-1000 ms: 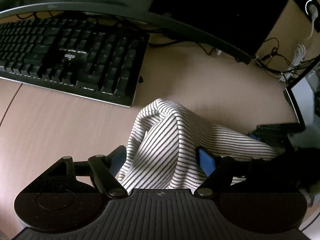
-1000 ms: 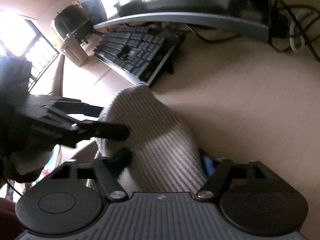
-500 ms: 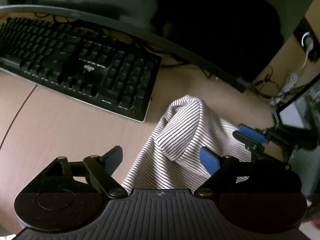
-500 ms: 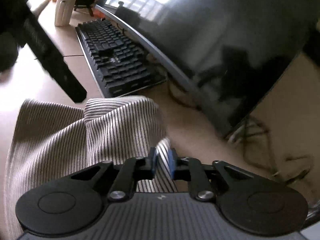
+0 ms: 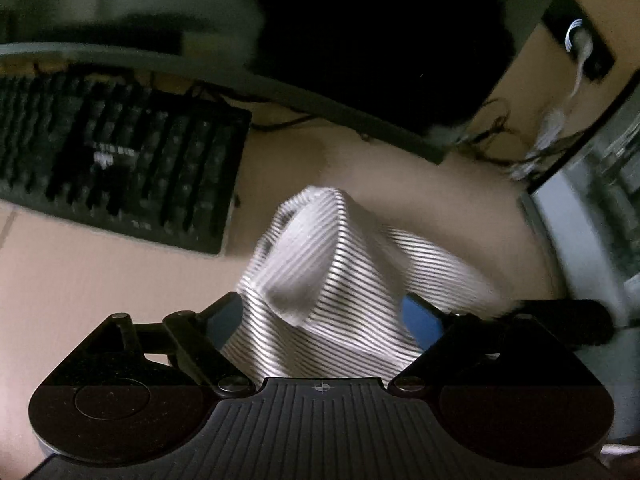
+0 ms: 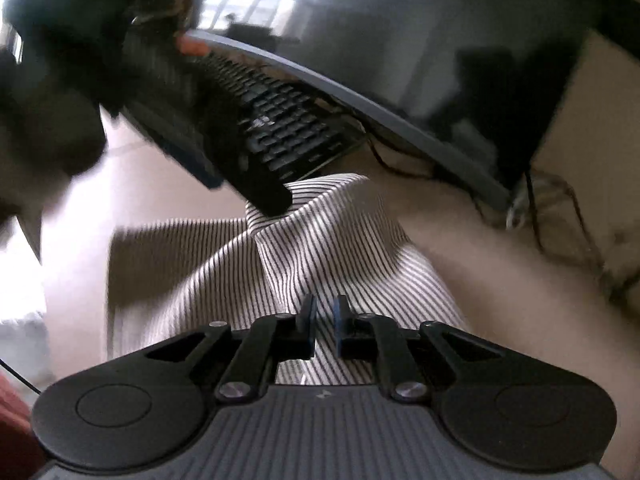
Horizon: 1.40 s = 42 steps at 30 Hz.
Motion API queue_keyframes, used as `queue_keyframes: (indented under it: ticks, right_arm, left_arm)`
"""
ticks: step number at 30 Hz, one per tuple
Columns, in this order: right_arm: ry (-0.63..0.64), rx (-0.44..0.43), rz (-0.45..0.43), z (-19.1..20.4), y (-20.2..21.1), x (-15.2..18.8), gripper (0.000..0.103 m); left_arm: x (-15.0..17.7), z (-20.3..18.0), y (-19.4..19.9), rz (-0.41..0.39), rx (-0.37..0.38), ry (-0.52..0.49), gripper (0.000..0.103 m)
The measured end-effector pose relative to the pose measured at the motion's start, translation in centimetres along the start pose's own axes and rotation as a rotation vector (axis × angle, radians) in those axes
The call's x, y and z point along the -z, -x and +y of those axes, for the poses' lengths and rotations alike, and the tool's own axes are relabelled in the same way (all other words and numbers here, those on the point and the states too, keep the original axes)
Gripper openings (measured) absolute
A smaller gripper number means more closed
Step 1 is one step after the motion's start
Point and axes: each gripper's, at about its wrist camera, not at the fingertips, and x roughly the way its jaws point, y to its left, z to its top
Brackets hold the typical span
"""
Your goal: Fold clothes
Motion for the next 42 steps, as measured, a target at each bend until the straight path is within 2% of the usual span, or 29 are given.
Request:
queue_keyframes:
  ticks: [1,2,4,8,10,11,13,19,22,24,26,30,32,36,38,42]
  right_arm:
    - [-0.049,-0.019,-0.005,-0.7,0.7,0.1,0.021]
    - [-0.097,-0.040,-0.016,-1.4,1.7,0.4,0.038]
    - [-0.198,-0.080,-0.033,-2.7,3.7,1.5,0.053]
    - [-0.418,-0.116,0.029,-3.8,4.9,5.7,0.053]
    - [-0.463,-0.063,0.098,-3.9,3.8,7.6,0.052]
    - [-0.470,-0.028,0.120,-4.0,3.4,8.5,0.045]
    - [-0.463,-0.002,0.134,-4.6,3.5,8.9,0.041]
    - [-0.380,0.138,0.200,-6.1,3.5,9.0,0.041]
    - [-0.385,0.079,0.200,-7.1,4.1,8.4,0.044]
    - [-0.358,0.020,0.163,-7.6,5.1,7.1,0.046]
    - [-0.282,-0.003,0.099,-7.7,5.9,4.7,0.063]
    - [-0.107,-0.048,0.013,-8.2,6.0,-0.5,0.076]
    - [-0.014,-0.054,0.021,-8.5,4.5,-2.3,0.078]
    - [0.053,-0.072,0.069,-9.8,2.4,-3.3,0.078]
    - [0.036,-0.109,0.084,-10.6,1.9,-3.3,0.078]
    - [-0.001,-0.199,0.132,-11.7,-1.8,-3.8,0.081]
  left_arm:
    - [-0.1,-0.2,-0.4,0.004,-0.022,-0.018,0.091]
    - [-0.1,-0.3,-0.7,0.014,-0.035,-0.033,0.090]
    - [0.0,-0.3,-1.3,0.043,-0.039,-0.053,0.090]
    - [1.1,-0.1,-2.5,0.116,-0.006,-0.038,0.090]
    - [1.9,-0.1,-3.1,0.156,0.024,-0.018,0.090]
    - [2.2,-0.2,-3.4,0.175,0.039,-0.010,0.090]
    - [2.9,-0.8,-3.9,0.197,0.062,-0.011,0.093]
    - [4.7,-3.6,-3.8,0.223,0.142,-0.050,0.093]
    - [4.9,-3.5,-3.2,0.217,0.124,-0.052,0.093]
    - [4.5,-2.6,-2.6,0.203,0.109,-0.020,0.093]
    - [4.0,-1.7,-1.5,0.170,0.092,0.013,0.093]
    - [3.0,0.3,0.8,0.103,0.047,0.079,0.093]
    - [2.8,1.2,2.0,0.075,0.013,0.102,0.093]
    - [2.7,2.1,3.6,0.036,-0.044,0.141,0.093]
    - [2.6,2.3,3.6,0.033,-0.061,0.168,0.093]
    - [2.2,2.2,2.6,0.055,-0.091,0.199,0.094]
